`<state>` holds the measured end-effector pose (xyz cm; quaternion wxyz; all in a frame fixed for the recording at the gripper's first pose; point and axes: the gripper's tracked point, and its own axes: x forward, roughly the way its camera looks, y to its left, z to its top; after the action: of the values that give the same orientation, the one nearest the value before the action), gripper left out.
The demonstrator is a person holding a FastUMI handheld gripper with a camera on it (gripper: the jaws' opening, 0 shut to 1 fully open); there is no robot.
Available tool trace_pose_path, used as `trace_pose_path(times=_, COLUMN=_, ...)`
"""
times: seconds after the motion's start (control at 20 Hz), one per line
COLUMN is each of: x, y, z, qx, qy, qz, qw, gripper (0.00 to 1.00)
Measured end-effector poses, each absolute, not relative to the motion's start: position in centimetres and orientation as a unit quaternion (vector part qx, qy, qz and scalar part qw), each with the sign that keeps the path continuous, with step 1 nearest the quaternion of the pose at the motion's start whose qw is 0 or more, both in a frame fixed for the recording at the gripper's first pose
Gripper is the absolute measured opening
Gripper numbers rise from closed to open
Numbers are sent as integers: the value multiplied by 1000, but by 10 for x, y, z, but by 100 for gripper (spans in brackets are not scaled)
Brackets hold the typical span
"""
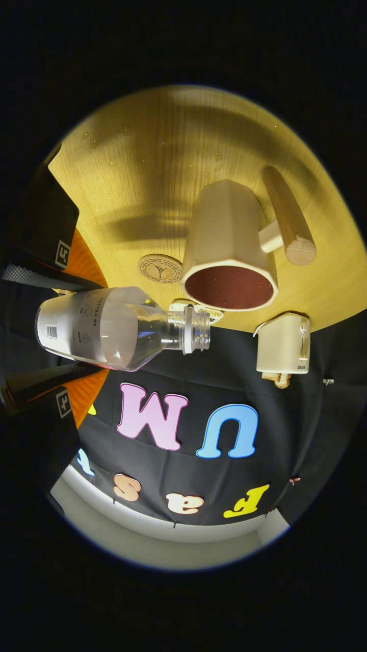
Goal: Take the bottle from table, then pour the juice into the cup, finally place the bottle on the coaster
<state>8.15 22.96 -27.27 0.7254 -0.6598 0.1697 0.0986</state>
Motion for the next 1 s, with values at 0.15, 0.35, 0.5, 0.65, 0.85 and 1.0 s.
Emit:
trace_pose_path(times=0.15, x=84, y=231, z=-271, qx=-673, qy=160, qz=104, qw=715, gripper=70)
trace_pose_path(times=0.35, x=86, y=227, z=-270, qx=-681, qy=159, qz=105, qw=707, gripper=70)
trace_pose_path(times=0.5, x=86, y=227, z=-270, qx=-685, qy=157, qz=106, qw=704, gripper=70)
trace_pose_path(times=0.65, x=87, y=226, z=-268, qx=-690, qy=150, qz=106, qw=700, gripper=70)
trace_pose_path(times=0.85, x=90, y=222, z=-266, qx=-696, qy=148, qz=107, qw=694, gripper=70)
trace_pose_path(times=1.0, x=90, y=220, z=-265, qx=-699, qy=147, qz=108, qw=692, gripper=70)
